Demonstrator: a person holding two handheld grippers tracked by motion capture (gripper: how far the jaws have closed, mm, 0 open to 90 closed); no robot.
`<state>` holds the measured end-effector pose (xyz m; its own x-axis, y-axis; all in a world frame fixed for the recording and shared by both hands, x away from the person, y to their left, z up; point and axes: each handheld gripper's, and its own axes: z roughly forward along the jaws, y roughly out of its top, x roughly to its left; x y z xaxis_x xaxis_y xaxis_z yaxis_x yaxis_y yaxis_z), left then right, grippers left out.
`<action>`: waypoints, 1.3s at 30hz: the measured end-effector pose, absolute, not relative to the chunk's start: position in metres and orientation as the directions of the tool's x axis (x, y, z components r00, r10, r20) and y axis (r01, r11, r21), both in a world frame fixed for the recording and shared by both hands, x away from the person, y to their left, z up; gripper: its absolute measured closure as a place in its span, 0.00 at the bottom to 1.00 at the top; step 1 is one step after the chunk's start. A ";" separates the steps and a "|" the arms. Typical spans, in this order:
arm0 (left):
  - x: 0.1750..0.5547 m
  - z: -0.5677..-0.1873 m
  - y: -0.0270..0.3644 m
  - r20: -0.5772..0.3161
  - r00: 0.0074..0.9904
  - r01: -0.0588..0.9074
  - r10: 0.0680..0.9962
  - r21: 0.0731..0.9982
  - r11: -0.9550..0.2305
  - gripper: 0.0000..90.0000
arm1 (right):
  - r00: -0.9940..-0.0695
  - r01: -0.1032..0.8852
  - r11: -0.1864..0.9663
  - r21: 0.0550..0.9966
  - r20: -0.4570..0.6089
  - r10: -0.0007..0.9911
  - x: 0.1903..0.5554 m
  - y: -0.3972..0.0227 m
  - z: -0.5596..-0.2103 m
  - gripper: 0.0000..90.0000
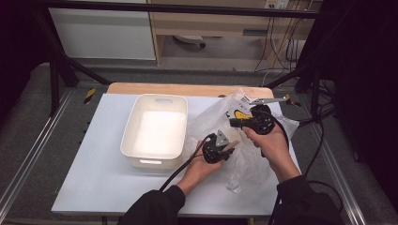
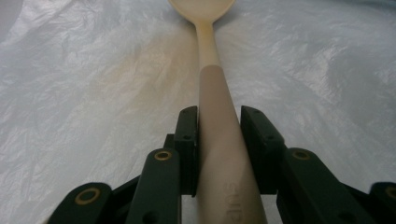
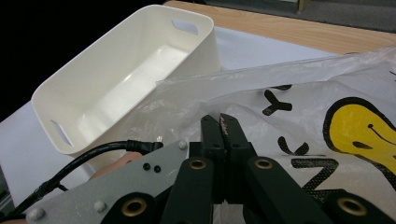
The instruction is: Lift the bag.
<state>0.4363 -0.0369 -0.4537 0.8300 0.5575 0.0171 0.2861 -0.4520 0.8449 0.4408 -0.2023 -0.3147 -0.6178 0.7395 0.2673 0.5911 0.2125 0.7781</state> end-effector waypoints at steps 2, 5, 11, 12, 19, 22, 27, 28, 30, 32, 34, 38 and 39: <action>0.437 -0.453 -0.037 0.028 0.833 0.276 0.553 0.844 -0.459 0.76 | -0.617 0.593 0.211 0.777 0.270 0.739 0.441 -0.202 -0.314 1.00; 0.436 -0.452 -0.039 0.024 0.829 0.283 0.559 0.844 -0.456 0.76 | -0.617 0.592 0.211 0.777 0.270 0.739 0.441 -0.203 -0.315 1.00; 0.438 -0.457 -0.044 -0.008 0.823 0.322 0.567 0.830 -0.456 0.76 | -0.618 0.593 0.217 0.775 0.266 0.740 0.441 -0.202 -0.316 1.00; 0.438 -0.457 -0.044 0.000 0.822 0.323 0.570 0.824 -0.466 0.76 | -0.617 0.596 0.217 0.773 0.267 0.740 0.441 -0.202 -0.316 1.00; 0.439 -0.459 -0.050 0.027 0.821 0.346 0.571 0.772 -0.534 0.76 | -0.617 0.597 0.221 0.771 0.264 0.742 0.441 -0.202 -0.317 1.00; 0.440 -0.460 -0.050 0.019 0.810 0.356 0.586 0.779 -0.517 0.75 | -0.614 0.598 0.219 0.771 0.265 0.744 0.441 -0.203 -0.317 1.00; 0.440 -0.459 -0.048 0.006 0.807 0.370 0.590 0.774 -0.514 0.61 | -0.613 0.599 0.219 0.770 0.266 0.744 0.442 -0.204 -0.317 1.00; 0.440 -0.459 -0.047 0.008 0.814 0.367 0.581 0.767 -0.526 0.59 | -0.613 0.600 0.219 0.769 0.267 0.744 0.442 -0.205 -0.317 1.00; 0.437 -0.459 -0.047 0.014 0.814 0.359 0.580 0.772 -0.524 0.57 | -0.611 0.601 0.217 0.770 0.267 0.745 0.442 -0.205 -0.317 1.00; 0.435 -0.458 -0.045 0.013 0.815 0.356 0.580 0.778 -0.518 0.54 | -0.611 0.600 0.217 0.770 0.267 0.745 0.442 -0.205 -0.318 1.00; 0.432 -0.457 -0.043 0.017 0.814 0.354 0.581 0.778 -0.518 0.50 | -0.610 0.602 0.215 0.769 0.268 0.746 0.442 -0.205 -0.318 1.00; 0.427 -0.450 -0.038 -0.007 0.825 0.346 0.566 0.797 -0.495 0.48 | -0.608 0.602 0.215 0.769 0.267 0.748 0.443 -0.205 -0.318 1.00; 0.425 -0.448 -0.037 -0.002 0.829 0.336 0.559 0.801 -0.496 0.47 | -0.608 0.603 0.217 0.767 0.267 0.748 0.443 -0.206 -0.318 1.00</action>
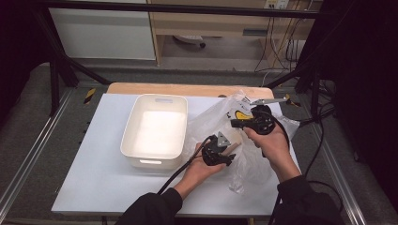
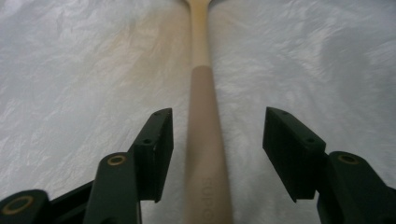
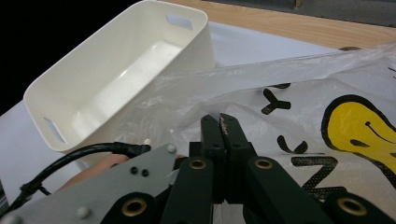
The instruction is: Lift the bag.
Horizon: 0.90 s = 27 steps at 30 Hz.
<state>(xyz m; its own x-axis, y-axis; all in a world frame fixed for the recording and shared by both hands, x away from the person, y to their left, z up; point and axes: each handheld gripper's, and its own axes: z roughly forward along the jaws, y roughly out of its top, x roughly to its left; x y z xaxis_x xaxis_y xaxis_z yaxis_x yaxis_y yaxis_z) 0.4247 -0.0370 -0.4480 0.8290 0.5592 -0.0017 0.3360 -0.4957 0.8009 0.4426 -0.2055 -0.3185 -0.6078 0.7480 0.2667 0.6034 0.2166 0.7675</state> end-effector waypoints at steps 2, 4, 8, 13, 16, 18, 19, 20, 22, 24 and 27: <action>0.420 -0.445 -0.035 -0.005 0.833 0.328 0.554 0.810 -0.486 0.47 | -0.608 0.604 0.219 0.766 0.265 0.748 0.443 -0.206 -0.319 1.00; 0.417 -0.442 -0.032 -0.004 0.835 0.326 0.550 0.809 -0.489 0.46 | -0.608 0.605 0.221 0.765 0.265 0.749 0.442 -0.206 -0.321 1.00; 0.411 -0.437 -0.027 -0.043 0.841 0.337 0.540 0.822 -0.459 0.45 | -0.603 0.610 0.219 0.761 0.267 0.752 0.442 -0.207 -0.323 1.00; 0.403 -0.430 -0.024 -0.043 0.852 0.323 0.522 0.827 -0.460 0.40 | -0.601 0.613 0.217 0.760 0.269 0.752 0.442 -0.207 -0.324 1.00; 0.399 -0.426 -0.022 -0.032 0.850 0.312 0.526 0.834 -0.454 0.37 | -0.601 0.612 0.220 0.760 0.267 0.753 0.442 -0.207 -0.324 1.00; 0.398 -0.422 -0.020 -0.035 0.849 0.312 0.527 0.837 -0.448 0.35 | -0.603 0.610 0.222 0.761 0.264 0.753 0.443 -0.207 -0.324 1.00; 0.397 -0.421 -0.019 -0.034 0.847 0.313 0.530 0.838 -0.446 0.33 | -0.602 0.611 0.220 0.761 0.265 0.753 0.443 -0.207 -0.325 1.00; 0.397 -0.419 -0.017 -0.037 0.845 0.317 0.534 0.838 -0.444 0.30 | -0.602 0.611 0.220 0.761 0.266 0.753 0.443 -0.206 -0.325 1.00; 0.396 -0.416 -0.015 -0.052 0.847 0.322 0.529 0.842 -0.432 0.26 | -0.601 0.613 0.222 0.758 0.266 0.754 0.443 -0.206 -0.325 1.00; 0.394 -0.413 -0.013 -0.057 0.849 0.324 0.526 0.841 -0.433 0.22 | -0.601 0.613 0.222 0.758 0.265 0.754 0.444 -0.206 -0.326 1.00; 0.390 -0.409 -0.011 -0.071 0.851 0.334 0.520 0.837 -0.432 0.17 | -0.596 0.618 0.219 0.755 0.268 0.757 0.444 -0.207 -0.326 1.00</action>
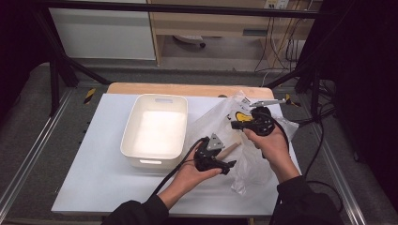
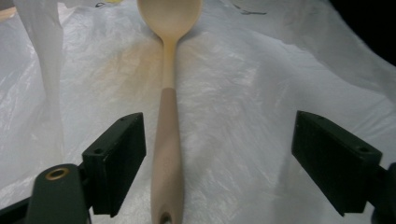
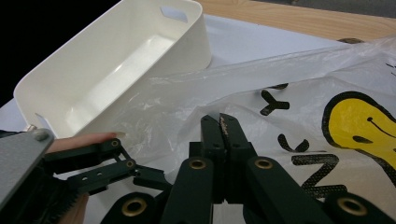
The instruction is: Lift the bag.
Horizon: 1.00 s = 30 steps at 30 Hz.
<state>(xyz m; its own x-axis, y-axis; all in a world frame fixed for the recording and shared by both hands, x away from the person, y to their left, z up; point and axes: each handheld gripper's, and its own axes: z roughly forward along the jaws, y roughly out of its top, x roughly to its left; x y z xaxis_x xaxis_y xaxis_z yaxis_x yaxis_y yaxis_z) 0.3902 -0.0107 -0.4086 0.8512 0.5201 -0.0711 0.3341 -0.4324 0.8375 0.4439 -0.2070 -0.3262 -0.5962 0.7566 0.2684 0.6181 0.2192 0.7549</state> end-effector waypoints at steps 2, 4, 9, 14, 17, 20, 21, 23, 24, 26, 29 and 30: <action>0.387 -0.405 -0.008 -0.080 0.854 0.336 0.513 0.839 -0.429 0.15 | -0.596 0.617 0.216 0.757 0.270 0.756 0.444 -0.208 -0.327 1.00; 0.383 -0.403 -0.006 -0.083 0.856 0.338 0.511 0.838 -0.429 0.15 | -0.596 0.616 0.215 0.758 0.269 0.757 0.444 -0.209 -0.328 1.00; 0.374 -0.396 0.002 -0.083 0.860 0.333 0.504 0.840 -0.429 0.14 | -0.590 0.620 0.207 0.757 0.275 0.759 0.445 -0.211 -0.331 1.00; 0.369 -0.387 0.009 -0.098 0.856 0.337 0.508 0.850 -0.405 0.14 | -0.592 0.620 0.209 0.756 0.276 0.758 0.444 -0.210 -0.336 1.00; 0.366 -0.380 0.015 -0.100 0.848 0.345 0.521 0.850 -0.398 0.14 | -0.594 0.611 0.226 0.759 0.252 0.764 0.441 -0.210 -0.338 1.00; 0.364 -0.374 0.022 -0.107 0.840 0.347 0.532 0.859 -0.375 0.14 | -0.591 0.614 0.216 0.759 0.261 0.763 0.439 -0.209 -0.341 1.00; 0.364 -0.372 0.025 -0.108 0.838 0.348 0.535 0.861 -0.371 0.14 | -0.591 0.616 0.216 0.758 0.264 0.762 0.439 -0.209 -0.342 1.00; 0.364 -0.369 0.030 -0.115 0.834 0.350 0.539 0.866 -0.357 0.14 | -0.592 0.615 0.216 0.758 0.263 0.762 0.438 -0.209 -0.345 1.00; 0.365 -0.368 0.033 -0.119 0.833 0.351 0.540 0.869 -0.350 0.14 | -0.591 0.618 0.215 0.756 0.266 0.761 0.437 -0.209 -0.346 1.00; 0.365 -0.365 0.037 -0.119 0.830 0.350 0.545 0.872 -0.343 0.13 | -0.591 0.618 0.212 0.757 0.270 0.760 0.436 -0.208 -0.350 1.00; 0.367 -0.361 0.043 -0.123 0.819 0.355 0.560 0.876 -0.327 0.13 | -0.590 0.622 0.210 0.755 0.274 0.759 0.434 -0.207 -0.356 1.00; 0.368 -0.360 0.045 -0.127 0.814 0.359 0.567 0.878 -0.317 0.12 | -0.590 0.623 0.208 0.755 0.278 0.758 0.433 -0.207 -0.358 1.00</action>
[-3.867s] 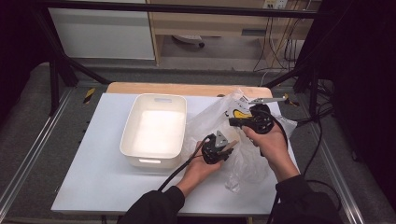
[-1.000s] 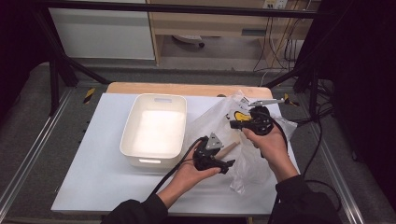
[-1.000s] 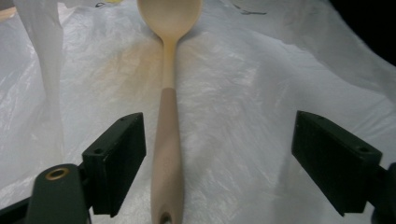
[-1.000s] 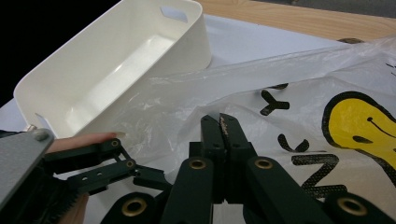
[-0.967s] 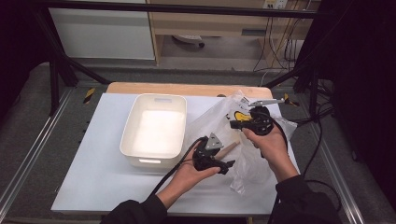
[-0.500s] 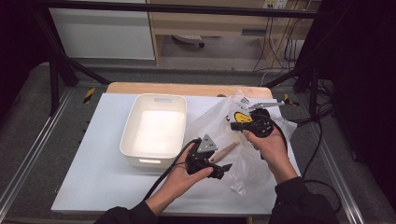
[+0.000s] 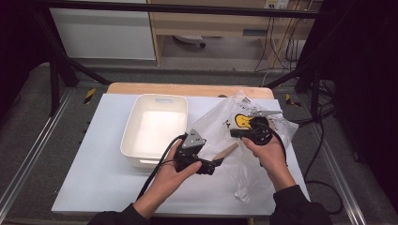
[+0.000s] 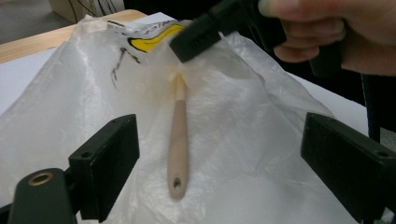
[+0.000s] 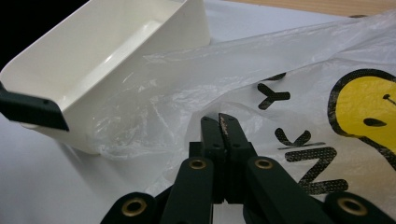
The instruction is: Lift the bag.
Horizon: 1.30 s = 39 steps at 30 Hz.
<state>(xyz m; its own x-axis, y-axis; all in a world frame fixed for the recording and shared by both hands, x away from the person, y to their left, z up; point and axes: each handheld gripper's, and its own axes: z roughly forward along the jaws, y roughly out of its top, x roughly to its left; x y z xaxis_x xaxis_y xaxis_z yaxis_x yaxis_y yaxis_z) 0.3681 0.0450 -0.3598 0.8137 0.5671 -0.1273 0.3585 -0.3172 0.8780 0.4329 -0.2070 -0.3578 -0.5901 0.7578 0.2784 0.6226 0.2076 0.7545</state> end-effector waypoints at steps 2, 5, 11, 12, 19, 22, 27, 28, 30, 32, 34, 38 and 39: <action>0.371 -0.357 0.050 -0.144 0.803 0.371 0.578 0.880 -0.297 0.12 | -0.591 0.624 0.212 0.753 0.276 0.758 0.431 -0.207 -0.361 1.00; 0.375 -0.354 0.058 -0.168 0.790 0.391 0.590 0.879 -0.273 0.12 | -0.592 0.625 0.219 0.750 0.272 0.758 0.429 -0.207 -0.366 1.00; 0.381 -0.348 0.072 -0.170 0.757 0.405 0.631 0.880 -0.249 0.12 | -0.585 0.631 0.222 0.743 0.269 0.765 0.424 -0.210 -0.375 1.00; 0.382 -0.347 0.075 -0.165 0.752 0.405 0.638 0.879 -0.250 0.12 | -0.584 0.633 0.220 0.742 0.272 0.765 0.423 -0.210 -0.377 1.00; 0.386 -0.340 0.093 -0.145 0.713 0.414 0.686 0.877 -0.245 0.12 | -0.586 0.640 0.239 0.730 0.262 0.767 0.417 -0.210 -0.390 1.00; 0.386 -0.337 0.101 -0.133 0.704 0.417 0.697 0.872 -0.255 0.12 | -0.584 0.645 0.240 0.725 0.266 0.767 0.415 -0.210 -0.394 1.00; 0.384 -0.338 0.111 -0.115 0.689 0.424 0.716 0.865 -0.269 0.12 | -0.581 0.653 0.238 0.719 0.274 0.766 0.411 -0.210 -0.400 1.00; 0.384 -0.339 0.113 -0.117 0.682 0.427 0.722 0.865 -0.264 0.12 | -0.581 0.656 0.238 0.716 0.278 0.765 0.410 -0.210 -0.400 1.00; 0.381 -0.342 0.116 -0.119 0.676 0.435 0.728 0.861 -0.264 0.12 | -0.589 0.653 0.246 0.717 0.276 0.760 0.408 -0.208 -0.402 1.00; 0.379 -0.345 0.120 -0.123 0.670 0.444 0.732 0.857 -0.262 0.12 | -0.593 0.654 0.256 0.712 0.271 0.758 0.405 -0.207 -0.405 1.00; 0.378 -0.346 0.124 -0.127 0.663 0.449 0.738 0.856 -0.256 0.12 | -0.599 0.656 0.271 0.705 0.268 0.755 0.402 -0.205 -0.408 1.00; 0.377 -0.346 0.132 -0.128 0.654 0.455 0.745 0.854 -0.252 0.12 | -0.602 0.665 0.287 0.689 0.268 0.752 0.398 -0.204 -0.414 1.00; 0.376 -0.346 0.134 -0.122 0.650 0.453 0.750 0.855 -0.253 0.11 | -0.603 0.669 0.293 0.684 0.267 0.752 0.398 -0.203 -0.416 1.00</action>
<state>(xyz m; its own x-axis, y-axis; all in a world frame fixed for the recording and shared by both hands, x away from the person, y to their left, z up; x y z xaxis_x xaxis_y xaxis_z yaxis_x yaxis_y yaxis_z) 0.3764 0.1338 -0.3458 0.6499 0.7502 -0.1216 0.4526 -0.2535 0.8549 0.3975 -0.2030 -0.4164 -0.6028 0.7518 0.2673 0.6685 0.2930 0.6835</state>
